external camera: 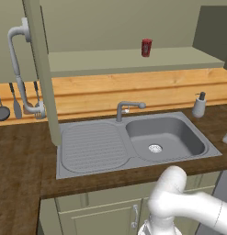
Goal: Pick the cereal and place it on the digital scale for weighing, and close the cabinet.
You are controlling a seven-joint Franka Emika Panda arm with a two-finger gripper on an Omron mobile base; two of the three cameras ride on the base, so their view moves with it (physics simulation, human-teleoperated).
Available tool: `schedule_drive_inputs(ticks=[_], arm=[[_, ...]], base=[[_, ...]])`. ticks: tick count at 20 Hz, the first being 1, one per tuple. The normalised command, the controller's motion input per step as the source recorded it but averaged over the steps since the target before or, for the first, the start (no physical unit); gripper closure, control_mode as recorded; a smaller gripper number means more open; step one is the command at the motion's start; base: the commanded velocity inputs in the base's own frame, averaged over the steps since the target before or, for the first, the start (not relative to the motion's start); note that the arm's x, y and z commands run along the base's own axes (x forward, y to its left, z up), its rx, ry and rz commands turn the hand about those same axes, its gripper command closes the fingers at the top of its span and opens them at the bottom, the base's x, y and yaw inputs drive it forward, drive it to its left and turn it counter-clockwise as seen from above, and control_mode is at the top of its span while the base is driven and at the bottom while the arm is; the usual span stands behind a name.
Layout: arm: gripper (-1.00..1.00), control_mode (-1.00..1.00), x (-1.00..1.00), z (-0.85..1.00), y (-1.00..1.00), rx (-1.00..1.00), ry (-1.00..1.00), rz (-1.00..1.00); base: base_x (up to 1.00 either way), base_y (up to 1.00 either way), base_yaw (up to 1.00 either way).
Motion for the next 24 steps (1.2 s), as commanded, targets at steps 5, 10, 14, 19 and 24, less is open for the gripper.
schedule_drive_inputs(ticks=[5,10,14,19,24], arm=[[-1.0,-1.0,0.06,0.74,0.96,-0.17,-0.14,0.06],[-1.0,-1.0,0.33,0.69,1.0,-0.17,-0.04,0.02],[-1.0,-1.0,0.17,0.84,1.0,-0.13,-0.06,-0.01],[-1.0,-1.0,0.65,0.05,1.0,-0.05,0.0,-0.25],[-1.0,-1.0,0.98,-0.37,0.93,0.0,0.0,-0.64]], base=[[0.0,0.0,0.0],[0.0,0.0,0.0],[0.0,0.0,0.0],[0.0,0.0,0.0],[0.0,0.0,0.0]])
